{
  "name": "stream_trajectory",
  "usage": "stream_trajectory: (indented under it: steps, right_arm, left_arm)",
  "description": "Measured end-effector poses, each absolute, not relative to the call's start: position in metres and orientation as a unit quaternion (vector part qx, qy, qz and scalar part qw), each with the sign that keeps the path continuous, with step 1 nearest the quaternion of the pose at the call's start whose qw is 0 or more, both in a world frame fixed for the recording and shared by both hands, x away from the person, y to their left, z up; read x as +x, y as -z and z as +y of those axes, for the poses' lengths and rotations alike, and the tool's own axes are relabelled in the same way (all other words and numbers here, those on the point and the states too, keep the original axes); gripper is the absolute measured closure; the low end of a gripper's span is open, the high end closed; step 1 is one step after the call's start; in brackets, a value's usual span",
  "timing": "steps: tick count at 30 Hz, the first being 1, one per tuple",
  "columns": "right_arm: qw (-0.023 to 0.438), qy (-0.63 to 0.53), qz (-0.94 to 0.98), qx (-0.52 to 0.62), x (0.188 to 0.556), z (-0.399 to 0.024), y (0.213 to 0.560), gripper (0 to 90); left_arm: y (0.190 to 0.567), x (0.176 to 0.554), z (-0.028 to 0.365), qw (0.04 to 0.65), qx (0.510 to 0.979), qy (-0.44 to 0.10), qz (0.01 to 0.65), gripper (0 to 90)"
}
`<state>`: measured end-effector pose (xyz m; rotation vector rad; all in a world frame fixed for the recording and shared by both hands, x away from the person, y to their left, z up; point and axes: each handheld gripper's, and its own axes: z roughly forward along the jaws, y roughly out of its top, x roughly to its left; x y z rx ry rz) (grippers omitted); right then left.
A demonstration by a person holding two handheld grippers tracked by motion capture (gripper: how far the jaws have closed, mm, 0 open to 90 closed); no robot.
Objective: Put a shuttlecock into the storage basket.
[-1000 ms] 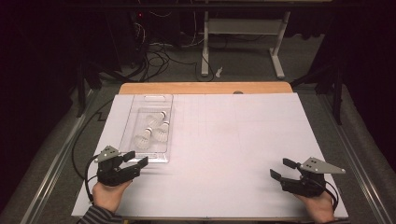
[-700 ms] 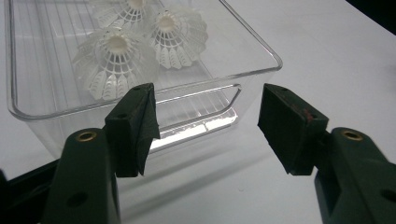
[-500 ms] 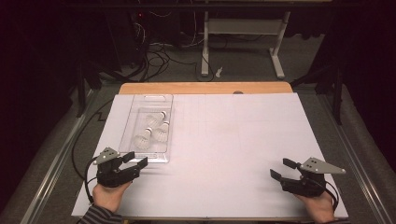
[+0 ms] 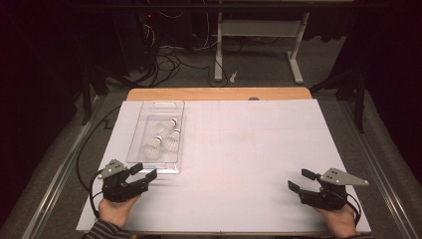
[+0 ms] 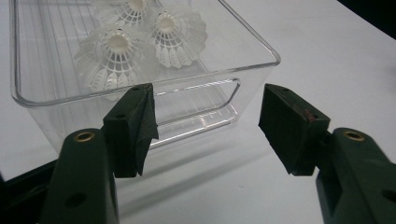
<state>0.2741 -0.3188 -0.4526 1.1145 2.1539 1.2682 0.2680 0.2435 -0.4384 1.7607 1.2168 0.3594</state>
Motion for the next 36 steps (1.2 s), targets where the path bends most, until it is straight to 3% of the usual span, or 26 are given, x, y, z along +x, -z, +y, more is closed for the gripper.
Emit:
stream_trajectory:
  steps: [36]
  right_arm:
    - [0.201, -0.455, 0.771, 0.398, 0.2729, -0.3185, 0.4521, 31.5]
  left_arm:
    - [0.4485, 0.2694, 0.2394, 0.461, 0.726, -0.13, 0.494, 36.0]
